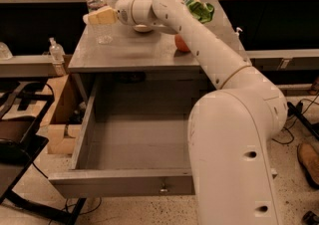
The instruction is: Place water bottle into top drawer
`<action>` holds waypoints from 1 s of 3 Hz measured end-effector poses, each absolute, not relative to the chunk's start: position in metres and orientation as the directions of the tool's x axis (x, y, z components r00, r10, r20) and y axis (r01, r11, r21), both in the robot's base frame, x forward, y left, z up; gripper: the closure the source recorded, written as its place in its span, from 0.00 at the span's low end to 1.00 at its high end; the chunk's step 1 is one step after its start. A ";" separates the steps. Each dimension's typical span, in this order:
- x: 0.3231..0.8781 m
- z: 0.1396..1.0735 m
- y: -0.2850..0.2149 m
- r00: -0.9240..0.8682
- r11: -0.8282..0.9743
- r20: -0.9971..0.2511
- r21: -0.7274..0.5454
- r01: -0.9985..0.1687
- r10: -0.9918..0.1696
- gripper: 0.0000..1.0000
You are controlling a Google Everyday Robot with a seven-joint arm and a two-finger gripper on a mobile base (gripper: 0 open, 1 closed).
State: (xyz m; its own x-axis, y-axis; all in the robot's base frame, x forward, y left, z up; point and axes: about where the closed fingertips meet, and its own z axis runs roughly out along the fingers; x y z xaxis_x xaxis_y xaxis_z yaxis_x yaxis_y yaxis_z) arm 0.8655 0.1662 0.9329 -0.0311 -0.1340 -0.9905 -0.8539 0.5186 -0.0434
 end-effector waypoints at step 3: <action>0.860 0.943 0.202 0.001 0.471 -0.996 -0.044 -0.881 -0.091 0.18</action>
Offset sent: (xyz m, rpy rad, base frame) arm -0.0053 0.0303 0.0181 0.0681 -0.0472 0.0664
